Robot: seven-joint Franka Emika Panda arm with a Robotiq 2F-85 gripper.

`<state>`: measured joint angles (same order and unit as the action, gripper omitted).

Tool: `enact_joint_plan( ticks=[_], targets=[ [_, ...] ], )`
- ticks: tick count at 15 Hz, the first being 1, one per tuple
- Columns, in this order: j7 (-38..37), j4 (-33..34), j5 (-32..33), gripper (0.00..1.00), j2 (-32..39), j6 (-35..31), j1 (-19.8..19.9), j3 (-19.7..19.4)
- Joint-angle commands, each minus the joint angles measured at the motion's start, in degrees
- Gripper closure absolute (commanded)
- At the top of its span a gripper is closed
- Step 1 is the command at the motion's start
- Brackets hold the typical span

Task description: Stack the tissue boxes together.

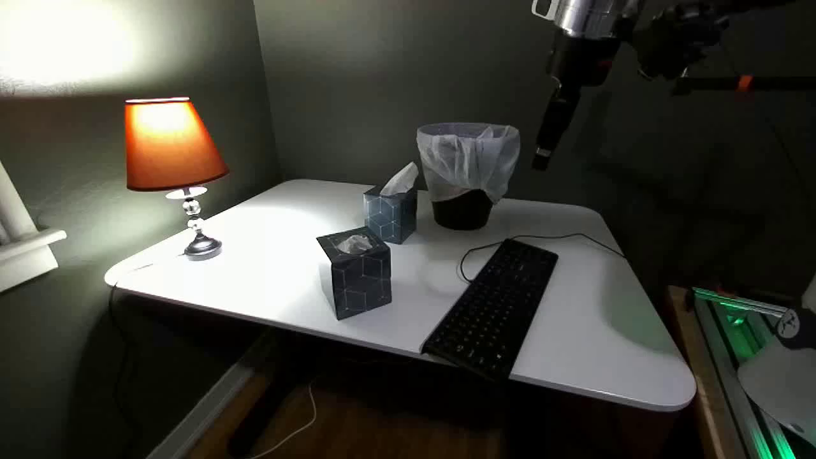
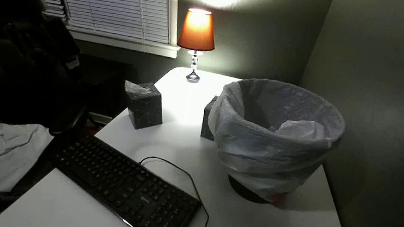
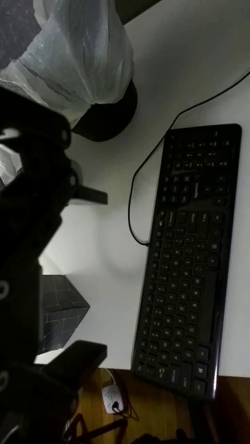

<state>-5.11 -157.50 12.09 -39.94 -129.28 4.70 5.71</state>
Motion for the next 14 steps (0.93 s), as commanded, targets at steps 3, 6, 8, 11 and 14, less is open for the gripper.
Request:
enact_joint_plan(
  ticks=[3, 6, 8, 11, 14],
  targets=[
    [-0.3, 0.1, 0.4, 0.0, 0.1, 0.2, -0.5, -0.5],
    [0.3, 1.2, 1.8, 0.0, 0.5, -1.2, 0.3, -0.7],
    [2.3, 3.5, 3.4, 0.0, 1.9, -3.1, 0.7, -1.6],
    [6.7, 7.7, 5.3, 0.0, 5.4, -8.4, 0.9, -3.8],
    [10.3, 13.8, 2.9, 0.0, 11.6, -10.8, 0.2, -7.0]
  ],
)
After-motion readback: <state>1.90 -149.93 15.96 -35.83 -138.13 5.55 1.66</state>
